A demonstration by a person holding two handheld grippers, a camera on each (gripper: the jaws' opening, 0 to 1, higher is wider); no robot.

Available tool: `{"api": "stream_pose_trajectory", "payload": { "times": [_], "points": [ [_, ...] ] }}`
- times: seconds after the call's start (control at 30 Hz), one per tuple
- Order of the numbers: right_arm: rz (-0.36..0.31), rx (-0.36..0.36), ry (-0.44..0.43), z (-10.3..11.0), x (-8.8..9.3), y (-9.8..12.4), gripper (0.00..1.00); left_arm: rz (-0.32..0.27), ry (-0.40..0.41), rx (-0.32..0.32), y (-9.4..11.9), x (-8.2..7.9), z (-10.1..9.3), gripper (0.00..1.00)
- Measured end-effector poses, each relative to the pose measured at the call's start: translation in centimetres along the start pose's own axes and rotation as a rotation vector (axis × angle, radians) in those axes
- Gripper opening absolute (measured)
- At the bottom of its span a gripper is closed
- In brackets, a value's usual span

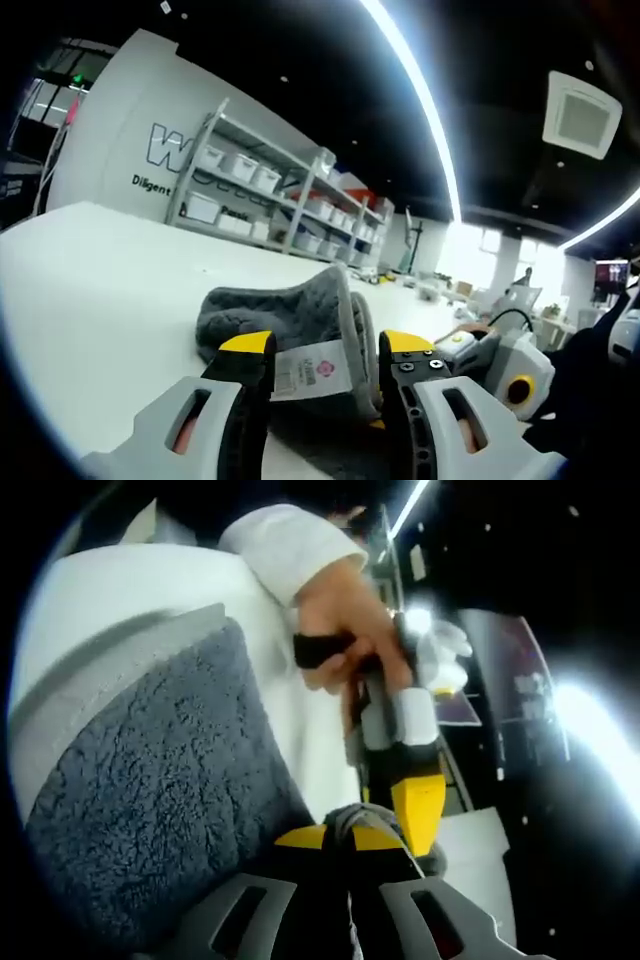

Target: Open the folded towel by lifting each exposed corner and separating the folded layers until the towel lies flat within the target outline without major curled edges

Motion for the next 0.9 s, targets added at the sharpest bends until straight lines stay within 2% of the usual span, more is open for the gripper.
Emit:
{"api": "stream_pose_trajectory", "payload": {
  "times": [0.43, 0.7, 0.9],
  "points": [
    [-0.009, -0.004, 0.086, 0.37, -0.27, -0.05, 0.01, 0.022, -0.019, -0.004, -0.27, 0.19, 0.00, 0.40],
    [-0.013, -0.010, 0.090, 0.45, -0.29, -0.11, 0.01, 0.061, -0.075, -0.025, -0.63, 0.55, -0.10, 0.40],
    [-0.014, -0.011, 0.084, 0.43, -0.20, -0.15, 0.01, 0.054, -0.099, -0.048, -0.41, 0.37, 0.07, 0.36]
  ]
}}
Point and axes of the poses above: the point that each gripper's makers call its tool centre point, and the gripper's own axes: y roughly backward along the fingers, z roughly to its left, x roughly out of its underside, the point moved 7 cm from there along y, roughly backward along the fingers, and after that the axes turned 9 degrees about z, right-handed, at the moved point
